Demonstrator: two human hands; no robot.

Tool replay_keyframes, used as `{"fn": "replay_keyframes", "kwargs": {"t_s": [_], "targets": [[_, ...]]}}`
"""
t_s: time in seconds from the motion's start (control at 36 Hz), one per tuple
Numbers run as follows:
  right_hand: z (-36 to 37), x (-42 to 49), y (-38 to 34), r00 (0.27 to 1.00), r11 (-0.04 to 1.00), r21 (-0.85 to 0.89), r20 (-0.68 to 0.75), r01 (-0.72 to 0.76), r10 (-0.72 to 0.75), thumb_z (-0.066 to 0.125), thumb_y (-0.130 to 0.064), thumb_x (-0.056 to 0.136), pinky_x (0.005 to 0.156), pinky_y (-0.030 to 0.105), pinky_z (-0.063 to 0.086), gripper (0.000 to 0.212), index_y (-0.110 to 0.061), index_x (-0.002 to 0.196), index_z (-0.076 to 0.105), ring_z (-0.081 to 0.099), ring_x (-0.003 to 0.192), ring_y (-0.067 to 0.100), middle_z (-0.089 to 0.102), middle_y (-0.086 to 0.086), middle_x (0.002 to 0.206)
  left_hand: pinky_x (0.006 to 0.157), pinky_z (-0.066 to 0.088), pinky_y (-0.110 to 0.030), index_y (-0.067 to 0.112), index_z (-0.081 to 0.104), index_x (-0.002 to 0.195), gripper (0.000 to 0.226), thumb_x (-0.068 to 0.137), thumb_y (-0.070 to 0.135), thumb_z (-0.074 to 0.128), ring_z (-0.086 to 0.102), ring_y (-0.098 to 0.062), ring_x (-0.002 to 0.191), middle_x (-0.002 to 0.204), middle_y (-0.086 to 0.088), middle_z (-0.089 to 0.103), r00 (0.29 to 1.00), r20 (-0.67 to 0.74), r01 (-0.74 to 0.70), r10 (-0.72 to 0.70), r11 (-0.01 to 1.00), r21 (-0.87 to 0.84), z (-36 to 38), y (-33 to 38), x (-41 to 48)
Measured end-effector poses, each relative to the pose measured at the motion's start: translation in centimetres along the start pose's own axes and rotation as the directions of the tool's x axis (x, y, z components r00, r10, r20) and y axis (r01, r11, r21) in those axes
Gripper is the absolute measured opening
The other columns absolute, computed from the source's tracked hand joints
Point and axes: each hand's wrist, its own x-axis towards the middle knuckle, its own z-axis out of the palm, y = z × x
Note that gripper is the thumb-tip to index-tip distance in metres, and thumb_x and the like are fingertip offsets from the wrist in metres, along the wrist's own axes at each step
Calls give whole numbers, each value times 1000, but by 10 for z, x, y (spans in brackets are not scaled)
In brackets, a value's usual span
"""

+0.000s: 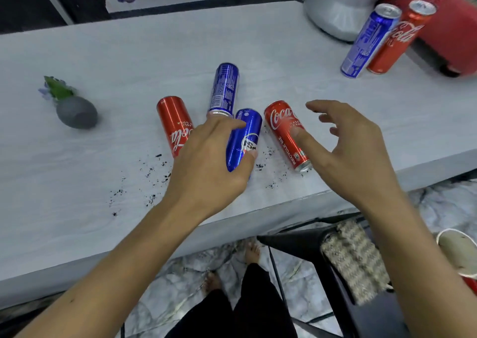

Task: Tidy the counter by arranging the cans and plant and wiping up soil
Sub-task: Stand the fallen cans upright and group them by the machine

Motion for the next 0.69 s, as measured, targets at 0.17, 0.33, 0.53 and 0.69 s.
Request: {"fn": "replay_keyframes", "kwargs": {"t_s": [0.17,0.33,0.53,0.69], "targets": [[4,-2,5,1000,1000,2,10,-14,14,67,-45,96,103,33,49,52,-20,140,59,59,124,13,62,-4,139,94,44,-28,20,61,135,50,90,38,73,60,-17,117,132,4,62,1000,-3,12,-12,1000,6,6,-2,-5],[11,1,2,1000,1000,5,26,-15,15,67,-48,95,87,9,40,55,-20,142,58,60,119,11,62,-4,139,89,40,-24,21,60,137,56,88,47,69,59,-13,116,133,4,62,999,-8,44,-44,999,7,9,-5,-7],[19,4,-7,1000,1000,20,25,1,-1,67,-47,95,98,26,49,54,-19,141,58,61,117,12,64,-3,136,89,46,-29,24,60,136,50,89,40,72,58,-11,114,131,8,63,996,-59,58,-60,998,-22,8,-13,-9],[38,-3,-17,999,999,29,21,27,-28,70,-43,95,97,32,53,50,-17,137,61,63,112,13,66,0,130,92,42,-24,20,65,128,39,92,33,72,59,-13,113,126,7,64,984,-164,68,-72,997,-30,4,-24,-12]]}}
